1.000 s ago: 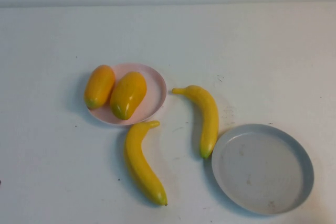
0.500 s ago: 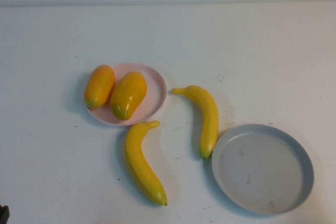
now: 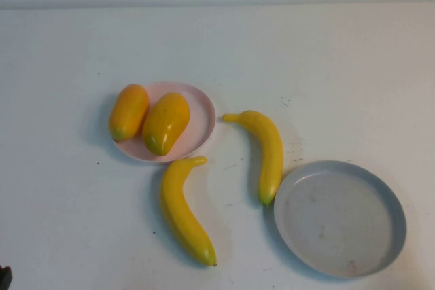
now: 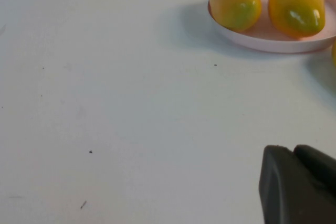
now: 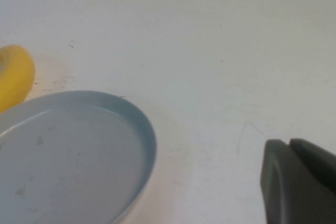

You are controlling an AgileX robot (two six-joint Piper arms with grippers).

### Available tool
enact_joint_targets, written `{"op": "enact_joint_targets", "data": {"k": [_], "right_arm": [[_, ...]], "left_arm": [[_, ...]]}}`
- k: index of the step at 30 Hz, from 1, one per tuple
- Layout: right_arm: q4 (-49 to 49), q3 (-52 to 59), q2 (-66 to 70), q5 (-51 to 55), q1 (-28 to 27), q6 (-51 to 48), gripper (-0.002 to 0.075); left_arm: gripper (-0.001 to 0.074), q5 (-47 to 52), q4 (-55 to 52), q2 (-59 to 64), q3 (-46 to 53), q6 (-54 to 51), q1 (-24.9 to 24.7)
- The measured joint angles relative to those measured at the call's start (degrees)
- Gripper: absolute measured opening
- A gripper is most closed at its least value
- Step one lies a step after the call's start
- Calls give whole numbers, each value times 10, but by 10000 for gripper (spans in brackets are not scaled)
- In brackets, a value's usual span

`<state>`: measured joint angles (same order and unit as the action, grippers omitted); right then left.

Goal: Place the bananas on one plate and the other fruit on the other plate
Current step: Put another type of fruit in the right plate

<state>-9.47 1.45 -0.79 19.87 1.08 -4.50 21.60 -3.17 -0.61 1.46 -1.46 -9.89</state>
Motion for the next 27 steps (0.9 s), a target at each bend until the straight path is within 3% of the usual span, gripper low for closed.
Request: {"op": "enact_joint_targets", "data": {"k": [18, 27], "right_arm": [[-5, 0, 0, -9, 0, 0, -17], [-190, 0, 0, -94, 0, 0, -17]], "left_arm": [[2, 0, -1, 0, 0, 0, 0], [2, 0, -1, 0, 0, 0, 0]]}}
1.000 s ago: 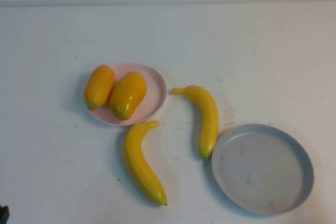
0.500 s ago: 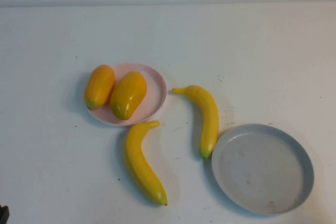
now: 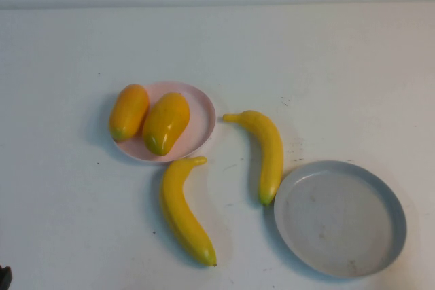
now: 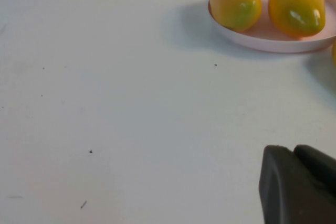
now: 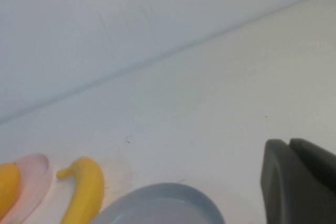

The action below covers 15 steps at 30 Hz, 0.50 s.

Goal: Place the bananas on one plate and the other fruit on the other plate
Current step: Put another type of fruit in the right plate

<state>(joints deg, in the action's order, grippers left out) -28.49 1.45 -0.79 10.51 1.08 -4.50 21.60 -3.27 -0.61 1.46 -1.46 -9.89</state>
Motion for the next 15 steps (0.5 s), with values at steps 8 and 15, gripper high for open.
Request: {"op": "enact_joint_targets", "data": {"k": [8, 15], "right_arm": [[-94, -7, 0, -13, 0, 0, -17], [-91, -169, 87, 208, 0, 0, -17]], "left_arm": [[2, 0, 0, 0, 0, 0, 0], [2, 0, 0, 0, 0, 0, 0]]}}
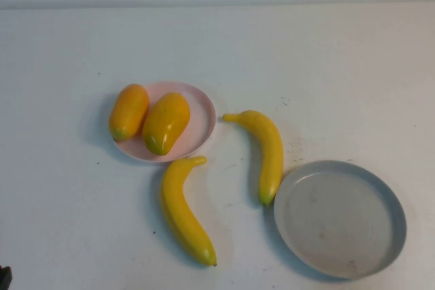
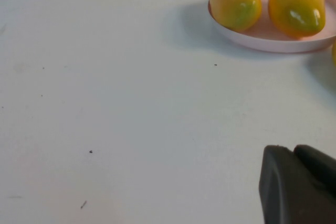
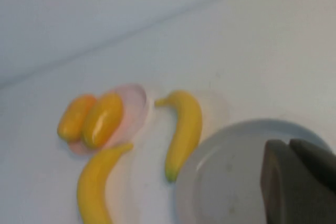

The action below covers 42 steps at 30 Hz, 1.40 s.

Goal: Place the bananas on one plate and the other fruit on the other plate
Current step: Put another type of fruit in the right plate

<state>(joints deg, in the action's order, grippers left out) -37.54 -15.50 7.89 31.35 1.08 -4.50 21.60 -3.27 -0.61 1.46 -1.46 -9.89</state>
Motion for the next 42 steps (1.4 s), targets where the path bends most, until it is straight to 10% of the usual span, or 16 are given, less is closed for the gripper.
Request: {"op": "enact_joint_targets", "data": {"k": [16, 29, 42], "right_arm": [[92, -281, 458, 257, 9, -71, -17], [168, -502, 783, 223, 231, -47, 5], [256, -828, 1047, 343, 288, 37, 424]], "left_arm": [[2, 0, 0, 0, 0, 0, 0], [2, 0, 0, 0, 0, 0, 0], [2, 0, 0, 0, 0, 0, 0]]}}
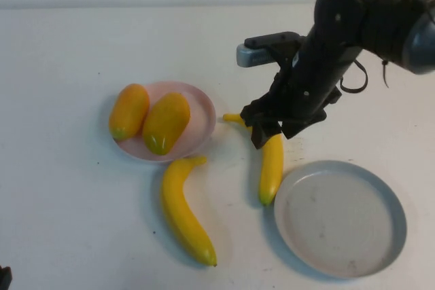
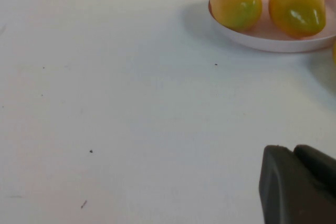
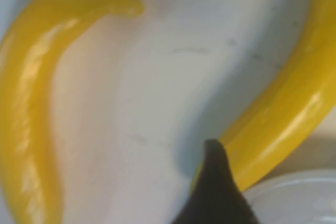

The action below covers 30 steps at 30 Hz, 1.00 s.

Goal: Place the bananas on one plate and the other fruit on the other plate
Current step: Put another type of fruit in the right plate

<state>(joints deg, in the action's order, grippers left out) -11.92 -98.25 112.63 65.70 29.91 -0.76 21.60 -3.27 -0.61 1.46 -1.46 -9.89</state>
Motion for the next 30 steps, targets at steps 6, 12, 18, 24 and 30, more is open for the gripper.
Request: {"op": "enact_joint_targets", "data": {"k": [6, 12, 18, 24, 30], "right_arm": [[56, -104, 86, 34, 0, 60, 454], [65, -144, 144, 30, 0, 94, 456], [87, -145, 174, 20, 0, 124, 454], [89, -146, 180, 7, 0, 124, 343], [85, -146, 180, -5, 0, 128, 311]], "left_arm": [[2, 0, 0, 0, 0, 0, 0], [2, 0, 0, 0, 0, 0, 0], [2, 0, 0, 0, 0, 0, 0], [2, 0, 0, 0, 0, 0, 0], [2, 0, 0, 0, 0, 0, 0]]}}
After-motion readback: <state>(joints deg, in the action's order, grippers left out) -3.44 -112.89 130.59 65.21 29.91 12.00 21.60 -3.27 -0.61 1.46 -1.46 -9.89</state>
